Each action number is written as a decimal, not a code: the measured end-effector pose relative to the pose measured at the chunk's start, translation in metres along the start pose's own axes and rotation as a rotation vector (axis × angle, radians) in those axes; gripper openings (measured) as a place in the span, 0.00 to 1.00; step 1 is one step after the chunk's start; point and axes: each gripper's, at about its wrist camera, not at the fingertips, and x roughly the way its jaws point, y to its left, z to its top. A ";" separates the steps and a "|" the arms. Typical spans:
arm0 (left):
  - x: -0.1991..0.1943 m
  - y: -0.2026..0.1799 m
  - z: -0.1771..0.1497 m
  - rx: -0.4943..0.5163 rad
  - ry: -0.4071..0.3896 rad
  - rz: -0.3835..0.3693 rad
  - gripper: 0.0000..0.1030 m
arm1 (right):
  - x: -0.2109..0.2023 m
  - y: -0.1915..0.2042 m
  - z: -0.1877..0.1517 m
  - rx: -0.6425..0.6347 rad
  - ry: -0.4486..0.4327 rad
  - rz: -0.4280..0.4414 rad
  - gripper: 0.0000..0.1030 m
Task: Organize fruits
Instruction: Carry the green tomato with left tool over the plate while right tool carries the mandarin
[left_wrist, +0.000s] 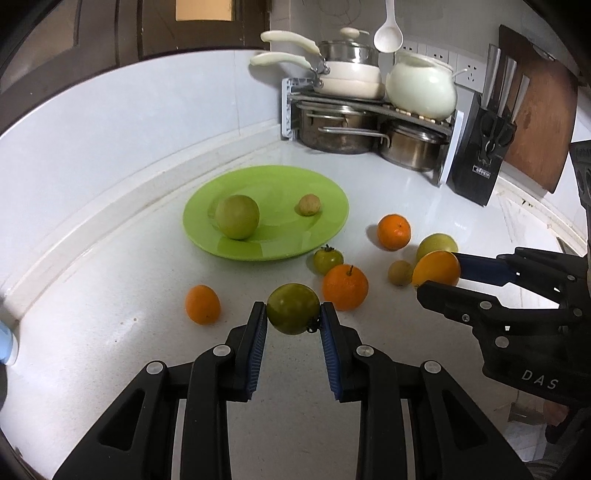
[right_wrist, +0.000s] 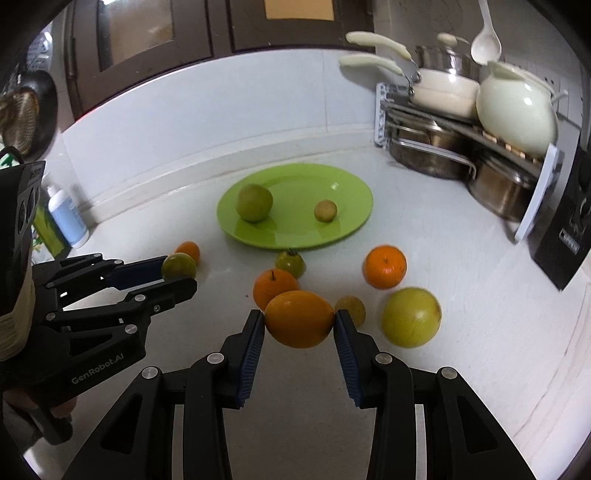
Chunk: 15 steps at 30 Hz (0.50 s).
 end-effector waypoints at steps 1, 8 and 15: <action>-0.003 -0.001 0.001 -0.003 -0.005 0.003 0.28 | -0.003 0.001 0.002 -0.008 -0.007 0.003 0.39; -0.018 -0.005 0.008 -0.018 -0.041 0.021 0.28 | -0.010 -0.003 0.013 -0.018 -0.028 0.032 0.39; -0.026 -0.007 0.025 -0.022 -0.073 0.051 0.28 | -0.013 -0.009 0.031 -0.019 -0.056 0.064 0.39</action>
